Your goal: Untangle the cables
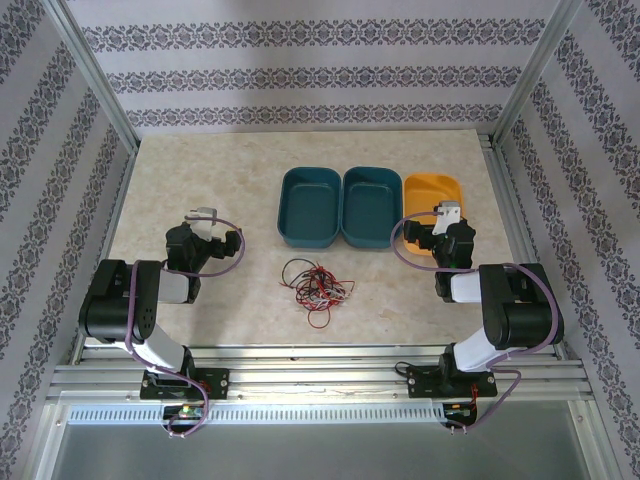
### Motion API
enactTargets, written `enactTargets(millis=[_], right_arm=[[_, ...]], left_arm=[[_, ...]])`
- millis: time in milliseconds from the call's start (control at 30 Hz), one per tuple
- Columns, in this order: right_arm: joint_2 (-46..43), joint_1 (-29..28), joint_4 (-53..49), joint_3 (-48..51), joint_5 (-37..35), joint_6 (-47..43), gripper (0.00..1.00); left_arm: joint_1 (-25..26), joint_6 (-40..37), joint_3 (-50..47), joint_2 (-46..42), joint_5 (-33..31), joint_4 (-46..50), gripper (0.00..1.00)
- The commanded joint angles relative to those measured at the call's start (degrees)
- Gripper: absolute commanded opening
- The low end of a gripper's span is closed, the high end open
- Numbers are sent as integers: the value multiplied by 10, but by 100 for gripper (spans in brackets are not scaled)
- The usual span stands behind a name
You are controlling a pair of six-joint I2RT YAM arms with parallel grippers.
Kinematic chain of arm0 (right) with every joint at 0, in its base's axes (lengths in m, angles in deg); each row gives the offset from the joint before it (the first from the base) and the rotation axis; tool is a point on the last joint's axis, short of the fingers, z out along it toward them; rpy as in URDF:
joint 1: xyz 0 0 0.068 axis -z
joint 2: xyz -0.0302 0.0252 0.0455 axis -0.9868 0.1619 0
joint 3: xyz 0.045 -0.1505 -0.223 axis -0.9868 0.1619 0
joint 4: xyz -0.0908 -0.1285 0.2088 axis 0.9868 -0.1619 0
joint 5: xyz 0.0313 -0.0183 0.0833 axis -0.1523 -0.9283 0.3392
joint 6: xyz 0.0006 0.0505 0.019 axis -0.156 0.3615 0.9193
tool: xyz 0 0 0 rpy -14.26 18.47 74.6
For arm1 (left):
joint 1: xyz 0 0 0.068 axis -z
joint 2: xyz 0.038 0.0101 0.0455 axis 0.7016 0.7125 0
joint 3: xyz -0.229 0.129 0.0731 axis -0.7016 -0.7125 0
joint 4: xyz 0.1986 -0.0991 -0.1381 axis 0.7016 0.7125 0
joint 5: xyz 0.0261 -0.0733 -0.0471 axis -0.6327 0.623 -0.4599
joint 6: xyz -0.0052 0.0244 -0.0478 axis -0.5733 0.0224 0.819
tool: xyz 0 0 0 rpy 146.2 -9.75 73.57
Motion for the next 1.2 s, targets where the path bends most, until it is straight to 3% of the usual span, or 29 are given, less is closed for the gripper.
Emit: enactTargets(millis=[0, 167, 267, 467, 700, 933, 1033, 1167], right_arm=[[-3, -1, 5, -9, -1, -4, 98], [-3, -1, 7, -8, 0, -4, 98], [-12, -1, 7, -4, -1, -4, 98], [-102, 1, -29, 26, -47, 11, 98], [-176, 1, -123, 12, -101, 42, 98], [-259, -6, -325, -41, -113, 83, 98], [-296, -22, -391, -54, -133, 89, 98], [-332, -60, -481, -81, -151, 104, 98]], left_arm=[[-5, -9, -5, -3, 6, -22, 99], [-5, -8, -4, -2, 0, -21, 99], [-5, 5, 4, -2, -34, -6, 99], [-5, 14, 2, -18, -64, 0, 99], [-5, 31, 16, -158, -93, 145, 99], [-1, 154, 25, -314, -107, 299, 99], [19, 194, 20, -375, -105, 353, 100], [84, 240, 10, -444, -132, 417, 100]])
